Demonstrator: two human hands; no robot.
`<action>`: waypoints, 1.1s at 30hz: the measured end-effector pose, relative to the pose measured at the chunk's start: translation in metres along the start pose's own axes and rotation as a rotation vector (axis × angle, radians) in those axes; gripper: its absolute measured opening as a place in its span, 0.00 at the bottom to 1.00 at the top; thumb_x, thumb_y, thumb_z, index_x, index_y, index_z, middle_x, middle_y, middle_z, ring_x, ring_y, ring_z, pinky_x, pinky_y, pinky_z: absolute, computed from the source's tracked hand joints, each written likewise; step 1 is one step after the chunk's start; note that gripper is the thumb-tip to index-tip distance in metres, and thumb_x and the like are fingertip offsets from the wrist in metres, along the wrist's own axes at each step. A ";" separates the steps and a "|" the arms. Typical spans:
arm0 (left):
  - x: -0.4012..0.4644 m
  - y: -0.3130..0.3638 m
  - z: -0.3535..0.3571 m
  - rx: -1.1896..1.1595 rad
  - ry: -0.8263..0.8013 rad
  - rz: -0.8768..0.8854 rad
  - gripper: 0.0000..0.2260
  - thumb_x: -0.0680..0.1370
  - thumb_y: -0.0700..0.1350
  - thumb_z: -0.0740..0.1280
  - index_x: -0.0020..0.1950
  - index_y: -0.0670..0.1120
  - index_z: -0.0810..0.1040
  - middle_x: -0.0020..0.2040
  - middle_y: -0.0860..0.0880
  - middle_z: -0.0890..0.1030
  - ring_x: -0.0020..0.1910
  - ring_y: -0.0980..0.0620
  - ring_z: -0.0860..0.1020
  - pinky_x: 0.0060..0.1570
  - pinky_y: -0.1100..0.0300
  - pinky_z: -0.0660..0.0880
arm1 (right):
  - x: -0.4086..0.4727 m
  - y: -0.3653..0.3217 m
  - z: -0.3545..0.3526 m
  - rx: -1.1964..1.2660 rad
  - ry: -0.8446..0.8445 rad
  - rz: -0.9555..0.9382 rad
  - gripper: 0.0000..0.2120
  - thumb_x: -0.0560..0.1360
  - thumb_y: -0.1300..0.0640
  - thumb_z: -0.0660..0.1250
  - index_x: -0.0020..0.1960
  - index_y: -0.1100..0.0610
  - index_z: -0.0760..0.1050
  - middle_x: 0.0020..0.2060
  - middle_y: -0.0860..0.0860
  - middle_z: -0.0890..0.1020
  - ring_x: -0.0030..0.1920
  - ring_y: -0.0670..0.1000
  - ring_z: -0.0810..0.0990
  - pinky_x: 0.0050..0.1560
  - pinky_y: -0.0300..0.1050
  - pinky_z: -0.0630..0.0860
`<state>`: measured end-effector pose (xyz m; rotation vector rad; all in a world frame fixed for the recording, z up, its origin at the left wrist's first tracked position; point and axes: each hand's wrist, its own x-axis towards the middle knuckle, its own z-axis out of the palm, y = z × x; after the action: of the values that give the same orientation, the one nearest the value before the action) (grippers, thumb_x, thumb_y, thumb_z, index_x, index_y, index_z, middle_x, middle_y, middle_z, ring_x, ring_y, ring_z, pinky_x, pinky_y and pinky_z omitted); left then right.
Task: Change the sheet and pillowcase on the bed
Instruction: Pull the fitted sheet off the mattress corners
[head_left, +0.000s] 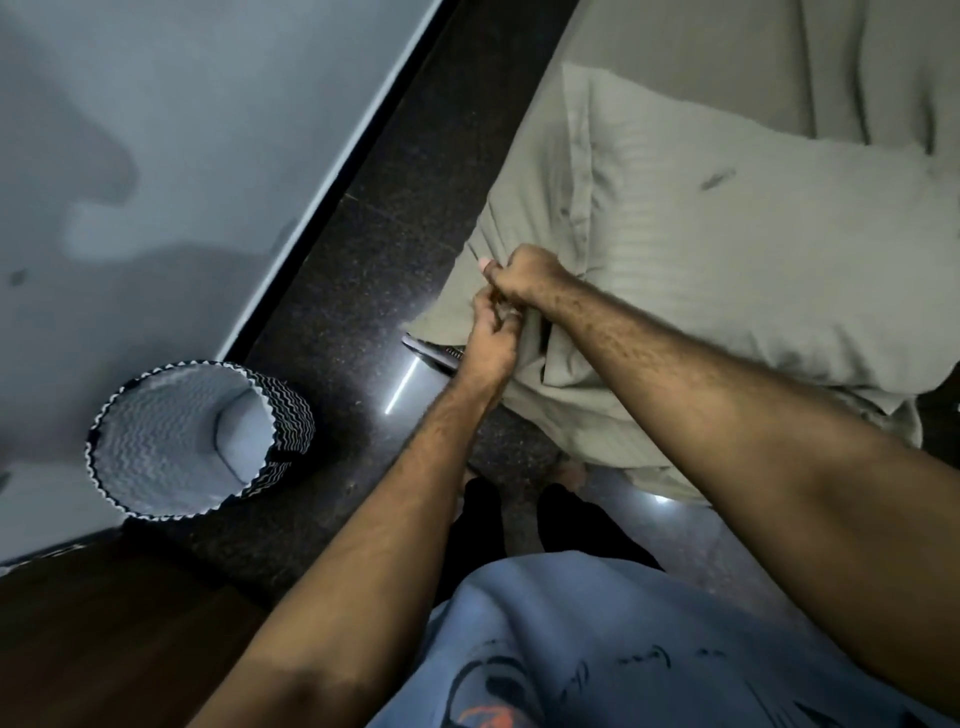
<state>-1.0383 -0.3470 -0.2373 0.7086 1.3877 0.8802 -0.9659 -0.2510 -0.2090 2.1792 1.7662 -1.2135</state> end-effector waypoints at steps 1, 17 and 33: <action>-0.003 0.000 -0.001 0.012 0.019 0.000 0.16 0.83 0.38 0.59 0.70 0.45 0.61 0.66 0.40 0.75 0.64 0.47 0.77 0.69 0.45 0.72 | 0.002 -0.001 -0.002 -0.004 -0.020 0.033 0.28 0.80 0.38 0.61 0.56 0.64 0.80 0.43 0.59 0.82 0.46 0.59 0.82 0.37 0.43 0.70; -0.007 -0.008 -0.006 -0.419 0.067 -0.330 0.14 0.79 0.34 0.64 0.64 0.43 0.76 0.61 0.38 0.82 0.59 0.37 0.81 0.62 0.41 0.77 | 0.027 -0.022 0.018 -0.159 -0.171 0.019 0.20 0.80 0.57 0.56 0.67 0.65 0.74 0.67 0.63 0.76 0.67 0.62 0.75 0.64 0.50 0.73; 0.079 0.052 0.022 -0.314 0.031 -0.641 0.35 0.82 0.68 0.50 0.68 0.39 0.75 0.60 0.41 0.79 0.59 0.43 0.78 0.57 0.52 0.73 | -0.019 0.042 -0.067 0.122 0.119 -0.048 0.13 0.80 0.50 0.62 0.46 0.58 0.79 0.53 0.59 0.82 0.55 0.59 0.80 0.50 0.47 0.72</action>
<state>-1.0236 -0.2512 -0.2326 -0.0055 1.3446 0.5713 -0.8952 -0.2452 -0.1681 2.3347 1.8449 -1.2583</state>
